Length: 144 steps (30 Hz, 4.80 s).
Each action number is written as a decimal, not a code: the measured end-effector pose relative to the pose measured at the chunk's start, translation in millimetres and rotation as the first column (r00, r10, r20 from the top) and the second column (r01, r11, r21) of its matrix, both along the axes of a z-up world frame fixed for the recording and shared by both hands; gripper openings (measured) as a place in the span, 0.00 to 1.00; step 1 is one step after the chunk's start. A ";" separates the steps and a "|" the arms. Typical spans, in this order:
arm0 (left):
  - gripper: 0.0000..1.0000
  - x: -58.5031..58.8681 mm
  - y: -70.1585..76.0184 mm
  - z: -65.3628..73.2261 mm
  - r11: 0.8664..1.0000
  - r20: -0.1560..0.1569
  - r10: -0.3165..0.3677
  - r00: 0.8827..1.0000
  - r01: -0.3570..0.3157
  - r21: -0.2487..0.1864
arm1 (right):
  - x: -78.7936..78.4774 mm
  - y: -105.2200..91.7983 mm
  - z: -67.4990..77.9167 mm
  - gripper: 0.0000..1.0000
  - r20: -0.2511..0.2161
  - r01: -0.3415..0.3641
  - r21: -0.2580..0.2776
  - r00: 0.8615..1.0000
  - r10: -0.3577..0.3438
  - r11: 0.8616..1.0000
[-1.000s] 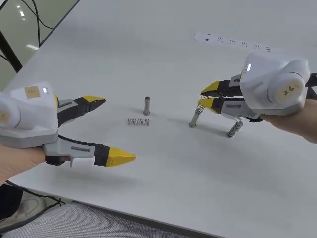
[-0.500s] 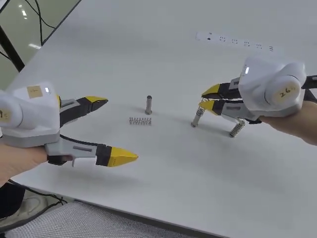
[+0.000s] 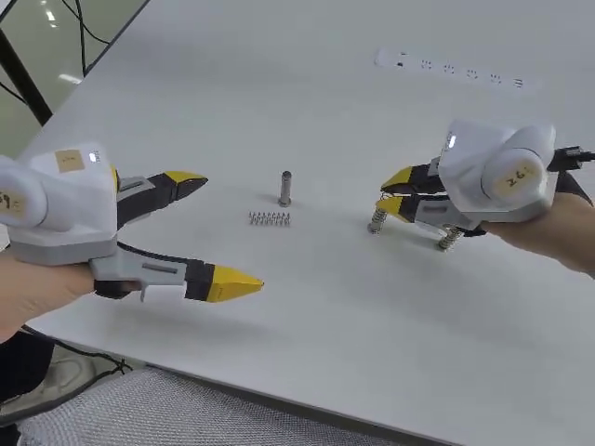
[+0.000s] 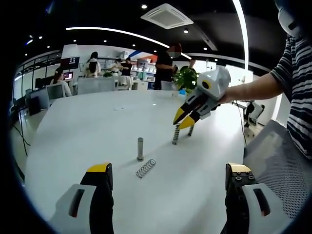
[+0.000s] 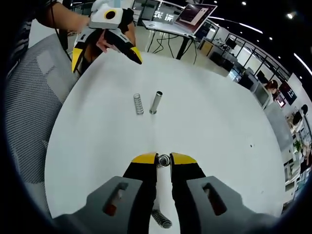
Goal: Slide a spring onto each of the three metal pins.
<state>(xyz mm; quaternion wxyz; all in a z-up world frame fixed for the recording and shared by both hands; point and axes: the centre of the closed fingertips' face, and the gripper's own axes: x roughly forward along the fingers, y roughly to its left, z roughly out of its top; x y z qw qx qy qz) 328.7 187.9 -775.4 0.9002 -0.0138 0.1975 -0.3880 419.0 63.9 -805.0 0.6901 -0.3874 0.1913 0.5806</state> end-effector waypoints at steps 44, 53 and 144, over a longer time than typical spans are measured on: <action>0.93 0.5 -7.2 6.2 1.000 -0.003 -0.015 1.000 0.015 -0.015 | -0.8 -0.9 -2.8 0.26 -0.088 0.137 0.066 0.987 -0.131 0.988; 0.93 0.5 -10.0 6.5 1.000 -0.004 -0.024 1.000 0.024 -0.011 | 3.0 -0.2 5.9 0.29 -0.129 0.196 0.120 0.975 -0.180 0.973; 0.94 2.0 4.7 5.1 1.000 -0.007 -0.003 1.000 0.003 -0.018 | -42.7 113.7 -37.7 0.19 -0.235 -0.242 -0.132 0.950 0.207 0.961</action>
